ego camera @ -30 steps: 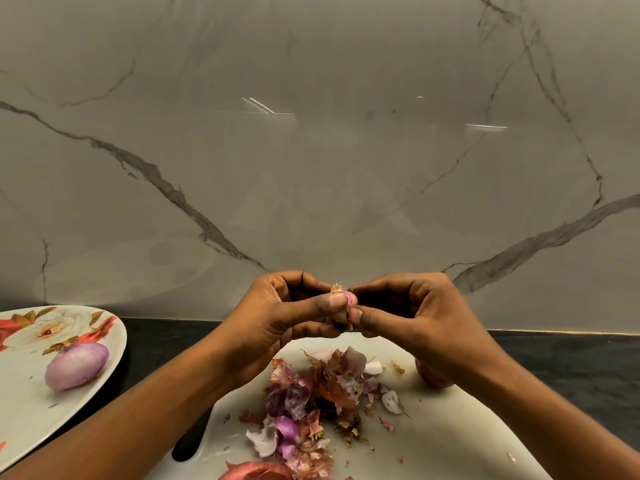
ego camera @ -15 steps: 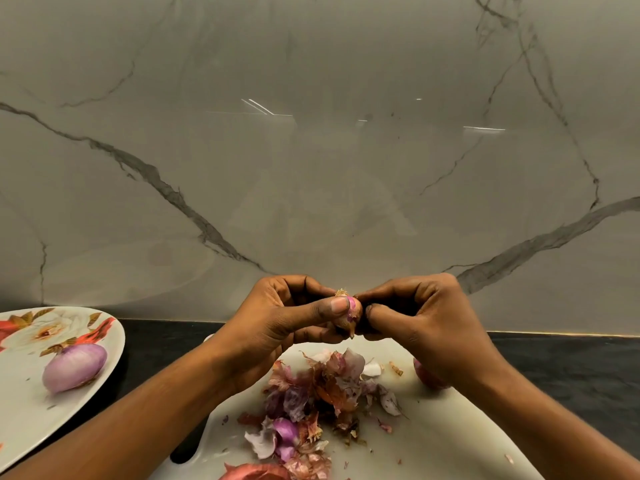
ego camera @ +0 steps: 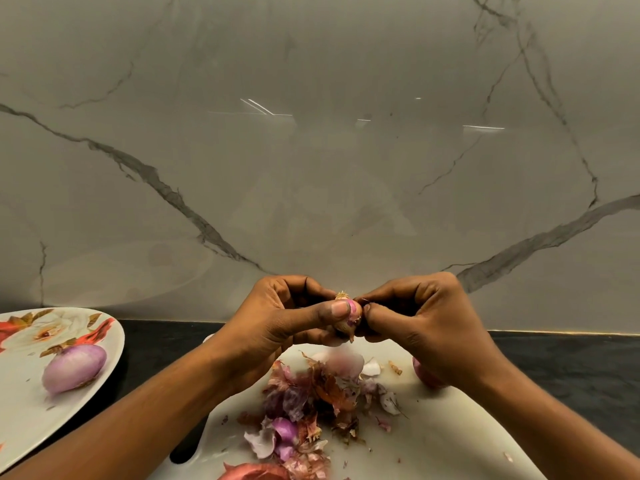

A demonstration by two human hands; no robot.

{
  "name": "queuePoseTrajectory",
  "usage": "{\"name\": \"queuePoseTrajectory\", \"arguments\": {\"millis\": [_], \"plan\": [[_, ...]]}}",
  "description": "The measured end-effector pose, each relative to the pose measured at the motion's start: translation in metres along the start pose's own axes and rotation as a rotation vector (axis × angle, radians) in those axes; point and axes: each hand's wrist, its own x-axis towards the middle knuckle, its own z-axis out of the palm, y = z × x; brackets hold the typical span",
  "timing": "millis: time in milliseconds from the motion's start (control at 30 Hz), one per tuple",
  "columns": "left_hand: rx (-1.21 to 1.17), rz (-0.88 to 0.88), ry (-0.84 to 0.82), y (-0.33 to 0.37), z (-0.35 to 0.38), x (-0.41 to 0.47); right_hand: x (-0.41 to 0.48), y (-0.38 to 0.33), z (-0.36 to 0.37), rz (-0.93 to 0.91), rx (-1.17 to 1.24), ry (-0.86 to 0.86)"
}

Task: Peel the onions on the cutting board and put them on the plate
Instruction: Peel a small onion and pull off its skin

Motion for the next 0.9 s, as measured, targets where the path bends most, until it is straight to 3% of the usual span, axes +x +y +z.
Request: {"name": "queuePoseTrajectory", "arguments": {"millis": [900], "plan": [[-0.015,-0.009,-0.002,-0.0006,-0.0032,0.0015,-0.0015,-0.0014,0.0013,-0.052,0.027,-0.052]]}}
